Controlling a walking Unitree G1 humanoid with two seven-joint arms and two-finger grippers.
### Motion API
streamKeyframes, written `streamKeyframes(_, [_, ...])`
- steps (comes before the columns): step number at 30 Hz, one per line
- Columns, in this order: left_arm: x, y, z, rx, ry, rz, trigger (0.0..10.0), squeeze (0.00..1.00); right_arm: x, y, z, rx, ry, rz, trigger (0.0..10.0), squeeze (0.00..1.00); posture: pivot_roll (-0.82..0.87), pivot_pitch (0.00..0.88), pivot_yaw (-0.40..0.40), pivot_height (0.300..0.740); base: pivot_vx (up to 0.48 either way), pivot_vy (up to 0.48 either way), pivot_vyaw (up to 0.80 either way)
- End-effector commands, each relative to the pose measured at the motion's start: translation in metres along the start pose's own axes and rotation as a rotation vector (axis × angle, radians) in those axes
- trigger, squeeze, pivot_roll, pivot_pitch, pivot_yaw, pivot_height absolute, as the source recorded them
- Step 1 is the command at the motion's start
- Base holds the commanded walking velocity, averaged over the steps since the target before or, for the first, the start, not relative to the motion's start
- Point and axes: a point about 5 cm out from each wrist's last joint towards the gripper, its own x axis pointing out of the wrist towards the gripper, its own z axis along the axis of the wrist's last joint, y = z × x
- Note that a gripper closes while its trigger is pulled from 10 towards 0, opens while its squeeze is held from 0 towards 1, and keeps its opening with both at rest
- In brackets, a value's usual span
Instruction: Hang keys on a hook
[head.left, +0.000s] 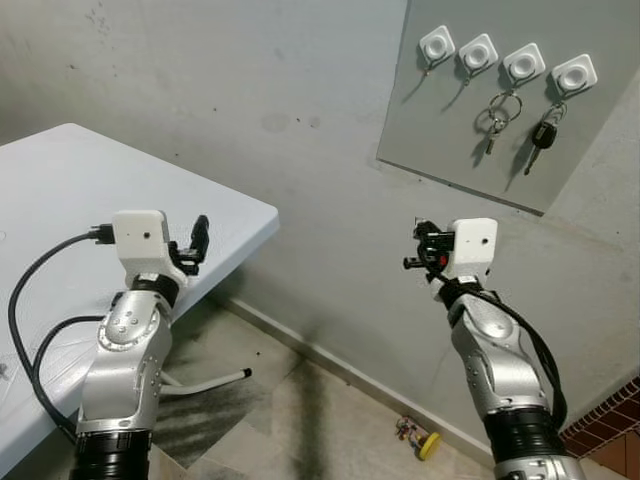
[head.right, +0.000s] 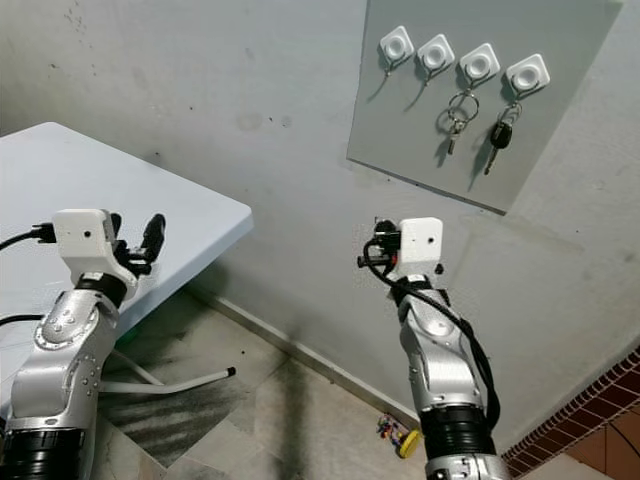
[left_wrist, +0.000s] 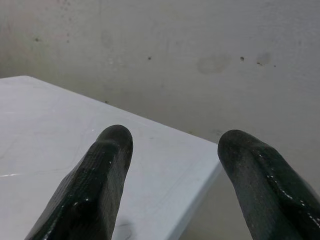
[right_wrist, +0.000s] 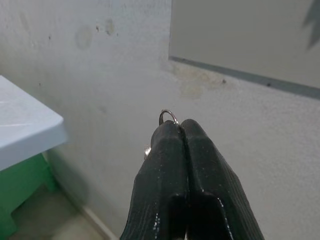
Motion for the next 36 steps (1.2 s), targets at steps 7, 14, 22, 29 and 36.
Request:
streamKeyframes(7, [-0.0005, 0.0017, 0.0008, 0.004, 0.012, 0.008, 10.0, 0.00, 0.0043, 0.0055, 0.0121, 0.049, -0.007, 0.033, 10.0, 0.00, -0.08, 0.000, -0.038, 0.728, 0.000, 0.000, 0.00])
streamKeyframes(14, [-0.0012, 0.0022, 0.0010, 0.005, 0.011, -0.001, 10.0, 0.00, 0.0016, 0.0089, 0.0155, 0.032, -0.049, 0.102, 10.0, 0.00, -0.08, 0.000, -0.041, 0.728, 0.000, 0.000, 0.00])
streamKeyframes(22, [-0.0019, 0.0008, 0.0004, 0.002, 0.013, -0.014, 10.0, 0.00, -0.0008, 0.0107, 0.0188, 0.001, -0.098, 0.149, 10.0, 0.00, -0.08, 0.000, -0.042, 0.728, 0.218, 0.000, 0.00])
streamKeyframes(29, [-0.0017, 0.0003, 0.0004, -0.002, 0.015, -0.017, 10.0, 0.00, -0.0013, 0.0110, 0.0192, 0.000, -0.111, 0.161, 10.0, 0.00, -0.08, 0.000, -0.042, 0.728, 0.263, 0.000, 0.00])
streamKeyframes(36, [-0.0025, -0.0002, 0.0001, -0.001, 0.015, -0.019, 10.0, 0.00, -0.0007, 0.0089, 0.0171, 0.027, -0.096, 0.137, 10.0, 0.00, -0.08, 0.000, -0.043, 0.728, 0.264, 0.000, -0.23])
